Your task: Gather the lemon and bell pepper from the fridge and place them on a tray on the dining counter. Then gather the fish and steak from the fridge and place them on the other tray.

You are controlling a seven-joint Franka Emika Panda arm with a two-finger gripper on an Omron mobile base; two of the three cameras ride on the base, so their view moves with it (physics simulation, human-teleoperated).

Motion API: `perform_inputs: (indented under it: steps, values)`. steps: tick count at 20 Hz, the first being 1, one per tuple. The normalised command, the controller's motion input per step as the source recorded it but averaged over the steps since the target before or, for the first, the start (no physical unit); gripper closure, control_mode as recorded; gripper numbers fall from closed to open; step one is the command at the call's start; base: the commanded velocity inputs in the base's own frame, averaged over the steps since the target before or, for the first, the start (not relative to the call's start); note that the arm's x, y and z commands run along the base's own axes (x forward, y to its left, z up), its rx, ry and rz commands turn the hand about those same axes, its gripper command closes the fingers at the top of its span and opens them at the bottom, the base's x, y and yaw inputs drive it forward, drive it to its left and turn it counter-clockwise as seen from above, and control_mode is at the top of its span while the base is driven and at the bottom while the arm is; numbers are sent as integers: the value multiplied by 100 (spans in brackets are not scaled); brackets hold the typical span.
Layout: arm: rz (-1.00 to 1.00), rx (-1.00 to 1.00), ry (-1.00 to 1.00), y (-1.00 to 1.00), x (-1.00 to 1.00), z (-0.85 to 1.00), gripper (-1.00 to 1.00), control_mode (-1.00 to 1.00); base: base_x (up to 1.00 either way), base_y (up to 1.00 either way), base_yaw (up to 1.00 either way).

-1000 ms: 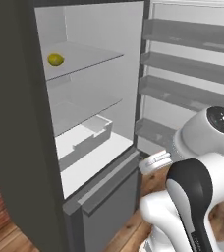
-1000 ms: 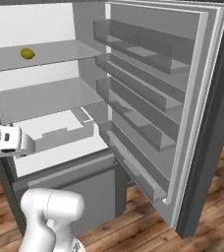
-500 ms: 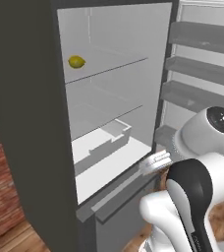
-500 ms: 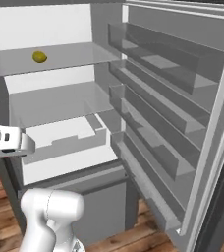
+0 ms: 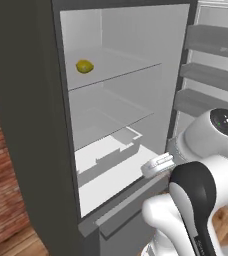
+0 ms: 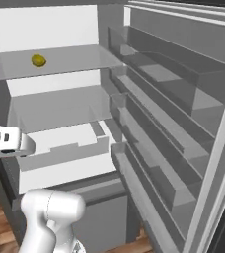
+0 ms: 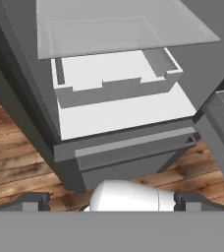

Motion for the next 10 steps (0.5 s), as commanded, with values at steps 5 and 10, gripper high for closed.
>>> perform_inputs:
  steps: [5,10]
  values:
    - [0,0,0,0,0,0,-100,100,50,-13,16]
    - [0,0,0,0,0,0,-100,100,49,-1,18]
